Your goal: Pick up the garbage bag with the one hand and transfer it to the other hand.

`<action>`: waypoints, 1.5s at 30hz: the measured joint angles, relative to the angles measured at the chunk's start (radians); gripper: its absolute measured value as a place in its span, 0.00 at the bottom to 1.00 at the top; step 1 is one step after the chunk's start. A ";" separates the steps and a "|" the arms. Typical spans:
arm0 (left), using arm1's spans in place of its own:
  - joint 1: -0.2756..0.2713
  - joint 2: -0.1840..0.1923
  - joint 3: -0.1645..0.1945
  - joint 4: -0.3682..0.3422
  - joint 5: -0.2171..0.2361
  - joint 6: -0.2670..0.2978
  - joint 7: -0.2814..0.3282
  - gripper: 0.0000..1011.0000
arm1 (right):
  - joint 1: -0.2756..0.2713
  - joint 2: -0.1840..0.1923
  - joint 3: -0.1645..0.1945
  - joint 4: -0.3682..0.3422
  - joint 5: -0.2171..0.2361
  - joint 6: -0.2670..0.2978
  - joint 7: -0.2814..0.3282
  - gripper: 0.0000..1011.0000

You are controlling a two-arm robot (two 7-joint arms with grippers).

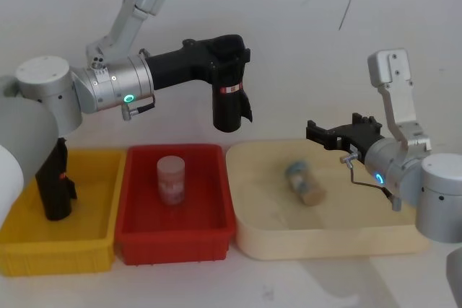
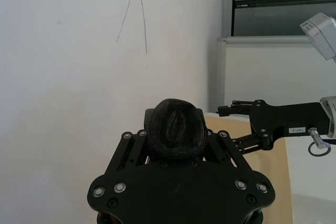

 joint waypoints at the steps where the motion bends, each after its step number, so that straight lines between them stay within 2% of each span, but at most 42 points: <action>1: -0.001 -0.001 0.000 0.002 0.000 -0.001 -0.001 0.38 | 0.000 0.000 0.000 0.000 0.000 0.000 0.000 0.99; 11: -0.009 -0.006 0.003 0.020 -0.004 -0.008 -0.007 0.38 | -0.011 0.005 -0.003 -0.014 0.003 -0.008 0.029 0.99; 27: -0.013 -0.009 0.004 0.029 -0.005 -0.011 -0.010 0.38 | -0.052 0.028 -0.027 -0.073 0.066 -0.066 0.168 0.99; 36: -0.014 -0.009 0.004 0.031 -0.006 -0.012 -0.011 0.38 | -0.061 0.012 -0.062 -0.071 0.113 -0.138 0.257 0.99; 45: -0.015 -0.010 0.004 0.032 -0.006 -0.012 -0.012 0.38 | -0.041 -0.024 -0.107 -0.026 0.119 -0.225 0.287 0.99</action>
